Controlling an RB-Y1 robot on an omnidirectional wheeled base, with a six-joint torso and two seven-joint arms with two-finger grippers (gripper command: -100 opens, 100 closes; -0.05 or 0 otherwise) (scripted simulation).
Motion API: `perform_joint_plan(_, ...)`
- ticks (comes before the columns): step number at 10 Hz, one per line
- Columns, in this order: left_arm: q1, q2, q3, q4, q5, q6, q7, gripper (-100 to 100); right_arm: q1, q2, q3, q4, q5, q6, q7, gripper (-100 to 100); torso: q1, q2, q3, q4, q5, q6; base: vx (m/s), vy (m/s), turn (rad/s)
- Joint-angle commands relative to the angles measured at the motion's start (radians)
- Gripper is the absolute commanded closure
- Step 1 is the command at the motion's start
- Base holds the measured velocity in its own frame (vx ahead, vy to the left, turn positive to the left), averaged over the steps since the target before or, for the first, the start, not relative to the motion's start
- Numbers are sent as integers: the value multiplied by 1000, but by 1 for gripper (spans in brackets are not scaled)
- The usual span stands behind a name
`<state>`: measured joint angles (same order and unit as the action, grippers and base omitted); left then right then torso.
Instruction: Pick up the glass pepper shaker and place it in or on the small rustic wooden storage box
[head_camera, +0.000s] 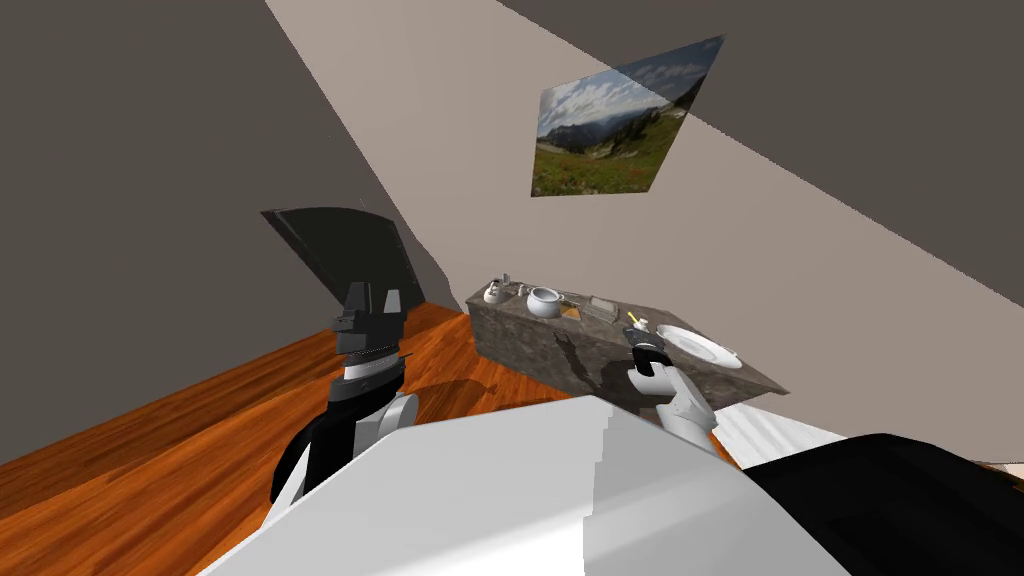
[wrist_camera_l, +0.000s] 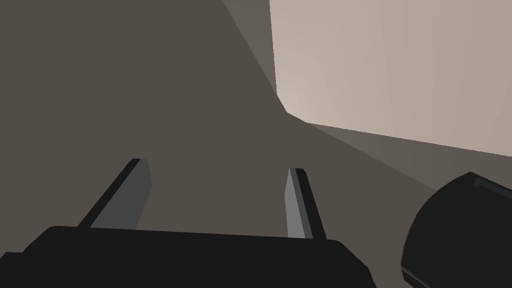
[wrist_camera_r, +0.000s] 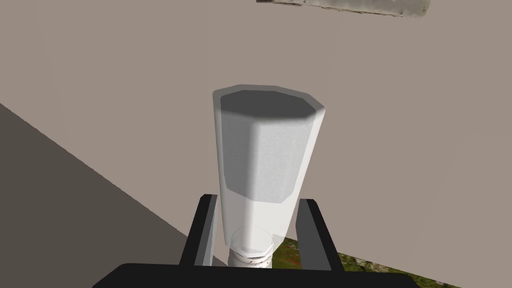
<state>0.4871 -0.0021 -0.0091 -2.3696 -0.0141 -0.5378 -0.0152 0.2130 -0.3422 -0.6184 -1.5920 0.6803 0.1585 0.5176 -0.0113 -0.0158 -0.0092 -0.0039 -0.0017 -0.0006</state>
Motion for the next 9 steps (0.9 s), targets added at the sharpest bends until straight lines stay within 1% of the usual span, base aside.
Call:
perform_joint_plan(1, 0, 0, 0, 0, 0, 0, 0, 0, -7, -20, -14, 17, -11, 38, 12, 100, 0, 0, 0, 0, 0, 0, 173, -103, 211)
perform_joint_plan(4, 0, 0, 0, 0, 0, 0, 0, 0, -32, -54, -44, 59, -27, 101, 36, 100, 1, -1, -1, -1, 0, 0, 148, -130, 250)
perform_joint_plan(9, 0, 0, 0, 0, 0, 0, 0, 0, -68, -107, -90, 125, -59, 197, 76, 100, 1, -1, -1, -1, 0, 0, 136, -162, 208)
